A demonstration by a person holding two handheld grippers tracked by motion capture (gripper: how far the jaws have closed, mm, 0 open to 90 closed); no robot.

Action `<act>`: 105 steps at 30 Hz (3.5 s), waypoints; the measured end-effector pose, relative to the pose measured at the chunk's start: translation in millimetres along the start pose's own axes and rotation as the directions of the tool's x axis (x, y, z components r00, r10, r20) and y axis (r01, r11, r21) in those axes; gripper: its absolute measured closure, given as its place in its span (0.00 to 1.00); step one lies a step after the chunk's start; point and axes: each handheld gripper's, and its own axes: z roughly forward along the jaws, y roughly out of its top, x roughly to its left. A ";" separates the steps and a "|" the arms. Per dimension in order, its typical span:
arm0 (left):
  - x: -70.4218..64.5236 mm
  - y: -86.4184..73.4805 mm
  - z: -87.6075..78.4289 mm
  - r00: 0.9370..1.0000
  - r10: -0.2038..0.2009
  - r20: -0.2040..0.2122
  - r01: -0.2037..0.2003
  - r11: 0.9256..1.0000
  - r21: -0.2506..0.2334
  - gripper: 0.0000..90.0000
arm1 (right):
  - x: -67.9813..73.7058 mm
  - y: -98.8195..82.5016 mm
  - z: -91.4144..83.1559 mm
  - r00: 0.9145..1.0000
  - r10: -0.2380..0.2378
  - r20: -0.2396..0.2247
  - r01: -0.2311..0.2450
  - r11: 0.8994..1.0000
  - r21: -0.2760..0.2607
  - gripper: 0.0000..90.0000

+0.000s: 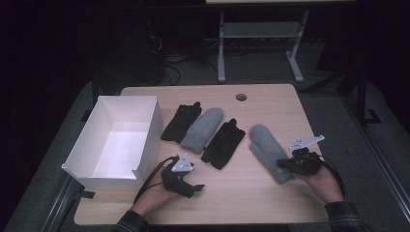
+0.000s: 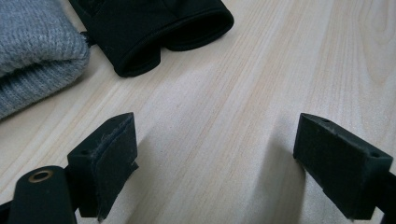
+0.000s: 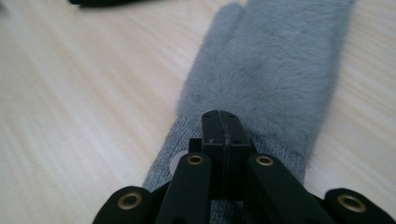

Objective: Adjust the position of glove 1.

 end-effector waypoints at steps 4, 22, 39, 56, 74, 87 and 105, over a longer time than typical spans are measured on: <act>0.1 0.0 0.1 1.000 0.000 0.001 0.000 1.000 -0.001 0.14 | 8.5 -0.9 -3.3 1.000 -0.021 -0.001 0.021 1.000 -0.007 1.00; 0.3 0.2 0.3 1.000 0.001 0.001 -0.001 1.000 -0.001 0.14 | -23.6 -10.8 -7.4 0.998 0.015 0.062 -0.017 1.000 0.026 1.00; 0.5 0.4 0.4 1.000 0.003 0.001 -0.003 1.000 0.000 0.14 | 23.4 8.2 16.2 0.985 -0.114 -0.133 0.118 0.993 0.027 1.00; 0.4 0.6 0.2 1.000 0.001 0.001 -0.001 1.000 0.002 0.14 | 44.6 36.2 33.1 0.969 -0.174 -0.177 0.172 0.985 -0.030 1.00; 0.6 0.7 -0.1 1.000 0.004 -0.001 -0.004 1.000 0.006 0.14 | 11.5 56.6 66.6 0.984 -0.145 -0.100 0.148 0.989 0.020 1.00; 0.5 0.7 -0.1 1.000 0.003 0.000 -0.003 1.000 0.006 0.14 | 46.2 56.4 68.4 0.979 -0.150 -0.139 0.156 0.987 0.038 1.00; 0.4 0.5 0.3 1.000 0.002 0.001 -0.002 1.000 0.001 0.14 | 70.7 58.0 53.1 0.974 -0.167 -0.155 0.165 0.986 -0.026 0.76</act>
